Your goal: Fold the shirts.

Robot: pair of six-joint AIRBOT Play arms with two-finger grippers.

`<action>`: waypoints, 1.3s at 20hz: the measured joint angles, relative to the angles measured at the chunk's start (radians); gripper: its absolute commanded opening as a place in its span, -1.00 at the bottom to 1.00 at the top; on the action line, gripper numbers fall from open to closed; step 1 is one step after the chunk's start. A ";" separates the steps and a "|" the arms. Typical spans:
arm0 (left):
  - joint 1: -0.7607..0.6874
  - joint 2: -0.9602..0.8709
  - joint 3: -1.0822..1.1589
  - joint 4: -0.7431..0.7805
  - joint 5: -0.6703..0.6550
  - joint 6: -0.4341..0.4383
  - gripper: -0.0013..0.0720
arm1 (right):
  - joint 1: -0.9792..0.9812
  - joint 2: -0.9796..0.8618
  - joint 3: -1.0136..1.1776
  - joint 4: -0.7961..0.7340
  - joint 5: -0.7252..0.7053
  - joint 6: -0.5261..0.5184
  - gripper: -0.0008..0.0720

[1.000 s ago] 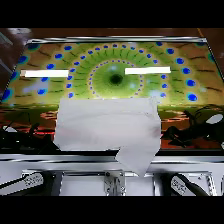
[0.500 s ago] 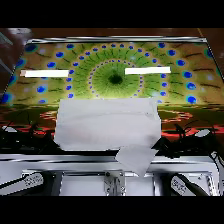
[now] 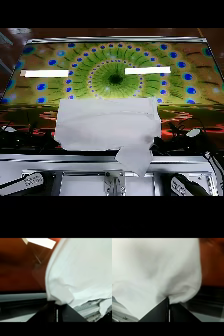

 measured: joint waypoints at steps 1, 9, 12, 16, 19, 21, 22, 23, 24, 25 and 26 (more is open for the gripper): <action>0.000 0.004 0.001 -0.001 0.000 0.007 -0.86 | 0.011 0.014 0.006 0.003 -0.001 0.000 -0.81; -0.006 0.132 0.113 -0.008 0.020 0.057 -0.86 | 0.040 0.146 0.195 0.119 -0.007 0.024 -0.81; -0.041 0.147 0.207 -0.054 0.039 0.048 -0.86 | 0.042 0.132 0.296 0.158 -0.038 0.045 -0.82; -0.143 0.103 0.355 -0.104 0.132 -0.002 -0.86 | 0.044 0.043 0.426 0.191 -0.079 0.056 -0.81; -0.208 0.011 0.478 -0.117 0.187 -0.052 -0.86 | 0.045 -0.064 0.526 0.218 -0.121 0.059 -0.81; -0.235 -0.068 0.549 -0.120 0.203 -0.092 -0.86 | 0.059 -0.145 0.586 0.233 -0.150 0.059 -0.81; -0.245 -0.107 0.579 -0.122 0.211 -0.113 -0.86 | 0.069 -0.185 0.610 0.237 -0.166 0.059 -0.81; -0.251 -0.143 0.604 -0.125 0.214 -0.134 -0.86 | 0.080 -0.223 0.634 0.241 -0.190 0.059 -0.81; -0.256 -0.174 0.622 -0.125 0.219 -0.153 -0.86 | 0.092 -0.259 0.655 0.245 -0.214 0.059 -0.81; -0.259 -0.202 0.638 -0.125 0.220 -0.166 -0.86 | 0.101 -0.291 0.673 0.246 -0.241 0.059 -0.81; -0.262 -0.225 0.650 -0.126 0.226 -0.174 -0.86 | 0.109 -0.321 0.689 0.246 -0.265 0.059 -0.81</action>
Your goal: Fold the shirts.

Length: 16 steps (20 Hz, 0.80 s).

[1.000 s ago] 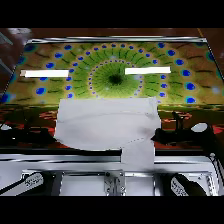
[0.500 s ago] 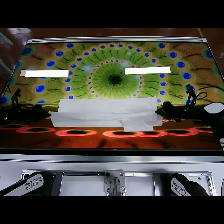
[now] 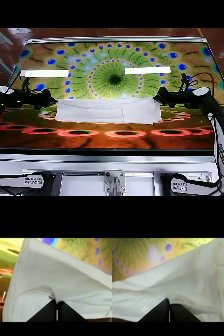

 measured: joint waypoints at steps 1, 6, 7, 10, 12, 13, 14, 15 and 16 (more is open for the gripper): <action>-0.002 -0.020 0.009 0.001 0.006 -0.008 -0.86 | 0.006 -0.024 0.012 0.004 -0.024 0.000 -0.81; -0.005 -0.071 0.027 0.000 0.032 -0.043 -0.86 | 0.018 -0.099 0.037 -0.015 -0.106 0.010 -0.81; -0.006 -0.076 0.027 0.001 0.032 -0.050 -0.86 | 0.018 -0.106 0.039 -0.023 -0.114 0.010 -0.81; -0.006 -0.082 0.030 0.047 0.016 -0.093 -0.79 | 0.019 -0.118 0.042 -0.068 -0.119 0.024 -0.79; -0.006 -0.085 0.030 0.096 -0.010 -0.130 -0.13 | 0.019 -0.123 0.042 -0.088 -0.118 0.034 -0.44; -0.006 -0.085 0.031 0.114 -0.018 -0.142 0.33 | 0.019 -0.123 0.043 -0.093 -0.118 0.037 0.18; -0.006 -0.086 0.031 0.124 -0.023 -0.153 0.58 | 0.019 -0.124 0.044 -0.095 -0.118 0.037 0.56; -0.006 -0.086 0.031 0.134 -0.029 -0.157 0.65 | 0.018 -0.124 0.044 -0.096 -0.116 0.037 0.61; -0.006 -0.086 0.033 0.140 -0.037 -0.164 0.66 | 0.016 -0.123 0.044 -0.094 -0.110 0.038 0.61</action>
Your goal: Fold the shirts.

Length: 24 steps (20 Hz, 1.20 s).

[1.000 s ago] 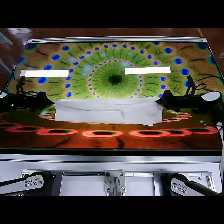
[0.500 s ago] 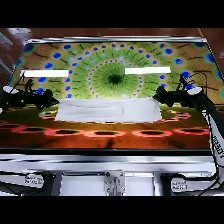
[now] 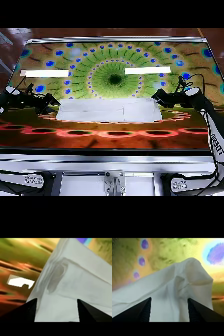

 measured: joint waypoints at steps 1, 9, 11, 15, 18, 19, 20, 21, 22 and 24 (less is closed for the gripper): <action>0.002 0.000 0.004 0.006 -0.007 -0.002 0.65 | -0.005 0.006 0.000 0.001 0.009 -0.003 0.61; 0.061 0.018 0.097 0.037 -0.178 -0.006 0.61 | -0.155 0.068 0.000 -0.072 0.143 -0.040 0.86; 0.058 0.040 0.106 0.041 -0.225 0.009 0.61 | -0.171 0.037 0.000 -0.082 0.204 -0.053 0.86; 0.042 0.100 0.113 0.045 -0.276 0.024 0.61 | -0.171 -0.051 0.000 -0.019 0.279 -0.117 0.86; 0.016 0.146 0.116 0.046 -0.301 0.027 0.61 | -0.169 -0.114 0.000 0.067 0.306 -0.159 0.86; 0.005 0.158 0.116 0.046 -0.306 0.027 0.61 | -0.166 -0.130 0.001 0.096 0.315 -0.168 0.86; -0.008 0.170 0.116 0.045 -0.311 0.028 0.61 | -0.160 -0.148 0.000 0.123 0.325 -0.176 0.84; -0.021 0.180 0.116 0.046 -0.314 0.028 0.61 | -0.153 -0.162 0.001 0.143 0.328 -0.180 0.65; -0.036 0.187 0.116 0.045 -0.315 0.029 0.61 | -0.145 -0.175 0.001 0.151 0.330 -0.185 0.29; -0.067 0.199 0.116 0.045 -0.319 0.029 0.60 | -0.132 -0.194 -0.001 0.143 0.315 -0.189 -0.80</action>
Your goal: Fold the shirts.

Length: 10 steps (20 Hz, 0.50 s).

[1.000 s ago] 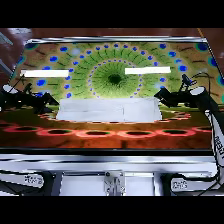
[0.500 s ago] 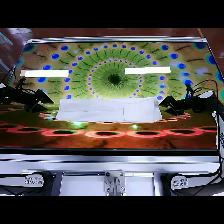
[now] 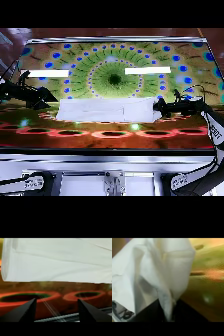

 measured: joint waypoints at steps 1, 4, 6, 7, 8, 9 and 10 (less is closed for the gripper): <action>-0.017 0.003 0.000 0.000 -0.001 0.000 0.60 | 0.002 -0.002 0.000 0.005 0.003 -0.002 -0.81; -0.068 0.009 0.000 0.000 0.004 0.000 -0.78 | -0.018 0.021 0.000 0.031 0.035 -0.016 -0.81; -0.115 0.010 0.000 0.000 0.034 0.003 -0.86 | -0.038 0.069 0.000 0.042 0.069 -0.021 -0.81; -0.146 0.010 0.000 -0.003 0.064 0.003 -0.86 | -0.048 0.099 0.000 0.045 0.089 -0.022 -0.81; -0.180 0.007 0.000 -0.011 0.101 0.005 -0.86 | -0.058 0.136 0.000 0.049 0.113 -0.022 -0.81; -0.221 0.001 0.000 -0.026 0.149 0.006 -0.86 | -0.064 0.171 0.000 0.051 0.135 -0.018 -0.81; -0.262 -0.008 0.000 -0.044 0.196 0.006 -0.86 | -0.069 0.211 0.000 0.052 0.159 -0.012 -0.81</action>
